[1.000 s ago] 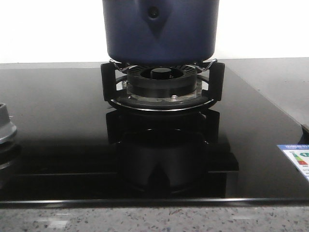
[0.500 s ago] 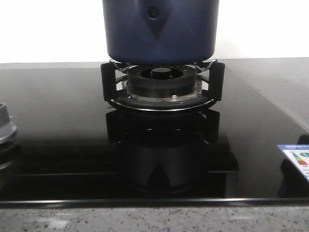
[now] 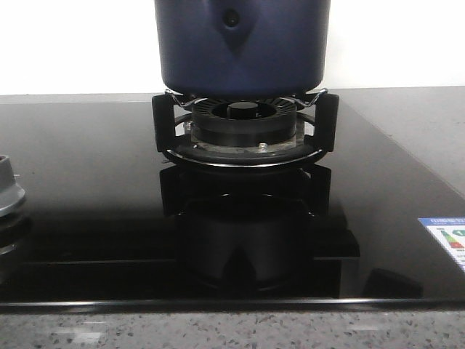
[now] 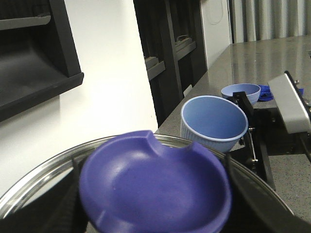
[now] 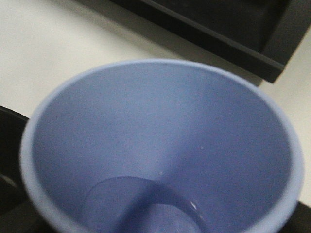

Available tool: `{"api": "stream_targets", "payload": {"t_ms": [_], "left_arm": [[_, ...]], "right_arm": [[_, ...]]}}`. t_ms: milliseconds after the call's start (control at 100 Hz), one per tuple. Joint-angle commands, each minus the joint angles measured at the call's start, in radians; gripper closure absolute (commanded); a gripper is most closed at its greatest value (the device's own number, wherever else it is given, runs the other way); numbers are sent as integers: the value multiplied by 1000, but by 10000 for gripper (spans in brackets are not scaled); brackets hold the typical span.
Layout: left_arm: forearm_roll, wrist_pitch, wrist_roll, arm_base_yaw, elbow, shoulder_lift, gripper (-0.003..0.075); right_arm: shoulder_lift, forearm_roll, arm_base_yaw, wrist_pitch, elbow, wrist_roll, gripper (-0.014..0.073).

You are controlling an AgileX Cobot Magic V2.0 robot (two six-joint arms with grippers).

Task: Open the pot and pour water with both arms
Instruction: 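Lift the cup with the right gripper and carry it over the pot, then tilt the cup with the right gripper to pour water into the pot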

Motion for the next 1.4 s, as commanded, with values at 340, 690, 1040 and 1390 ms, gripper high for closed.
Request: {"api": "stream_targets", "payload": {"t_ms": [340, 690, 1040, 1390], "left_arm": [[-96, 3, -6, 1, -33, -41, 513], [-96, 3, -6, 1, -33, -43, 513], [-96, 1, -6, 1, -33, -43, 513], [-96, 1, -6, 1, -33, -43, 513]], "right_arm": [[79, -164, 89, 85, -274, -3, 305], [200, -419, 149, 177, -402, -3, 305], [248, -604, 149, 162, -402, -12, 305], [283, -748, 149, 203, -485, -14, 305]]}}
